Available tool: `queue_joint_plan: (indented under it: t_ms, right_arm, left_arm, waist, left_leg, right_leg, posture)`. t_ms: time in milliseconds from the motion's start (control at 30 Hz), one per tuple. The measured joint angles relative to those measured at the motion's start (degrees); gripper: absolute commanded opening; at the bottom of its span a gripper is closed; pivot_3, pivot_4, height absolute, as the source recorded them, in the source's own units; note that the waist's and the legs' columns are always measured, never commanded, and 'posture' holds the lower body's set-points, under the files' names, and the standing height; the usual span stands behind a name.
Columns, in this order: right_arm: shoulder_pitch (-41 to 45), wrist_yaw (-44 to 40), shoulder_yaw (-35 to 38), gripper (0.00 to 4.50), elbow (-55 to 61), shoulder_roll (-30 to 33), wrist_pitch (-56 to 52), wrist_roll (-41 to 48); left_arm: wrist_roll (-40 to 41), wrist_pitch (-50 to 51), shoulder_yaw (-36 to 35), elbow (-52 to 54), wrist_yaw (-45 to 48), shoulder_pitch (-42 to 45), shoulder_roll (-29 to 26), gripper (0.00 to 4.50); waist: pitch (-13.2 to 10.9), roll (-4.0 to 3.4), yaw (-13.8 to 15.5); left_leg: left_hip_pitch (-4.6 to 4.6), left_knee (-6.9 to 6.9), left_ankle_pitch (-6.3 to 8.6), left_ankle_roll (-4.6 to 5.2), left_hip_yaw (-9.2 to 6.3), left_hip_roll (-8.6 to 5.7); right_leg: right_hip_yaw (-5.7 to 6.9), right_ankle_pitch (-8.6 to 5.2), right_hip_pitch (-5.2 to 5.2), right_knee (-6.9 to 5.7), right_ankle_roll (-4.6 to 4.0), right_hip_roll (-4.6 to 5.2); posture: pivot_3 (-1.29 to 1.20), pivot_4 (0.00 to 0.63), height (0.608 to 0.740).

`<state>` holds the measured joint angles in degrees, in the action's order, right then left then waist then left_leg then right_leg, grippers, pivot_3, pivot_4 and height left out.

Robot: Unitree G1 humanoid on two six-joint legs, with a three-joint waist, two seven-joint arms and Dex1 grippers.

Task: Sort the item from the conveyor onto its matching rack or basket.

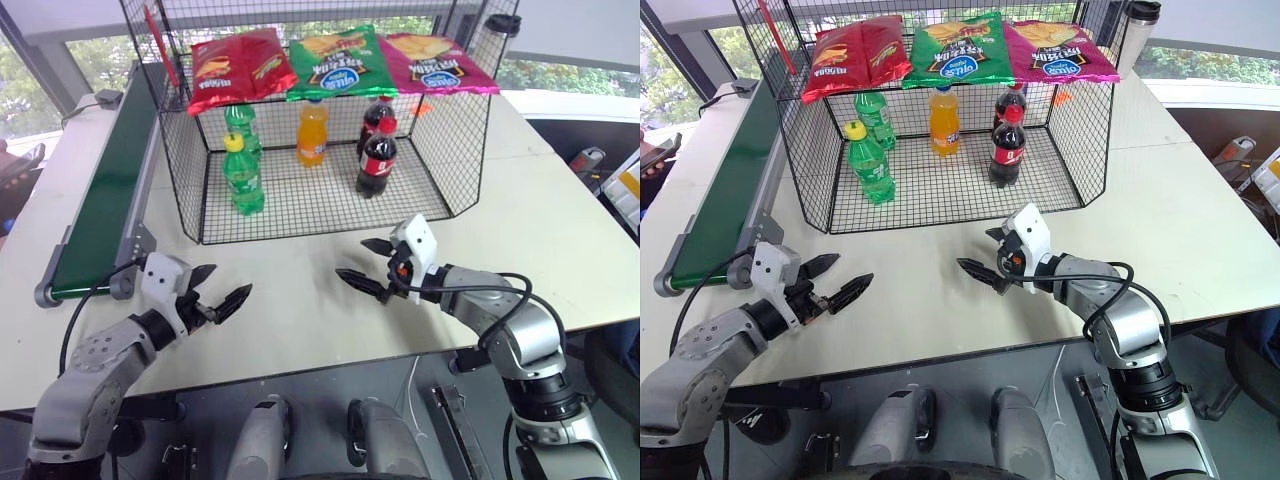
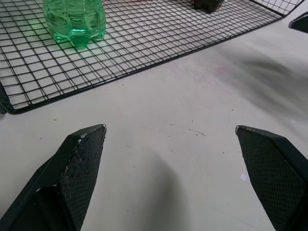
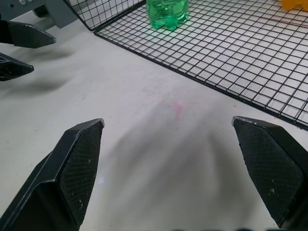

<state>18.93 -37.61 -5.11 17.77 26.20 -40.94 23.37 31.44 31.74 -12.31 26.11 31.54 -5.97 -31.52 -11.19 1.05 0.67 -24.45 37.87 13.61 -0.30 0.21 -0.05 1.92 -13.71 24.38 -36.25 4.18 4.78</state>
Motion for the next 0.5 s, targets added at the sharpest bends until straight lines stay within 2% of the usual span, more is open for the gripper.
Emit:
queue_joint_plan:
  t_ms: [500]
  right_arm:
    - [0.0,0.0,0.0,4.42,0.0,0.0,0.0,0.0]
  left_arm:
    - [-0.5,-0.8,0.2,0.8,0.5,-0.1,0.0,4.5]
  waist:
    - [0.0,0.0,0.0]
  left_leg:
    - [0.0,-0.3,0.0,0.0,0.01,-0.01]
  right_leg:
    - [-0.01,0.01,0.07,0.15,-0.02,0.04]
  posture:
    - [0.0,0.15,0.739]
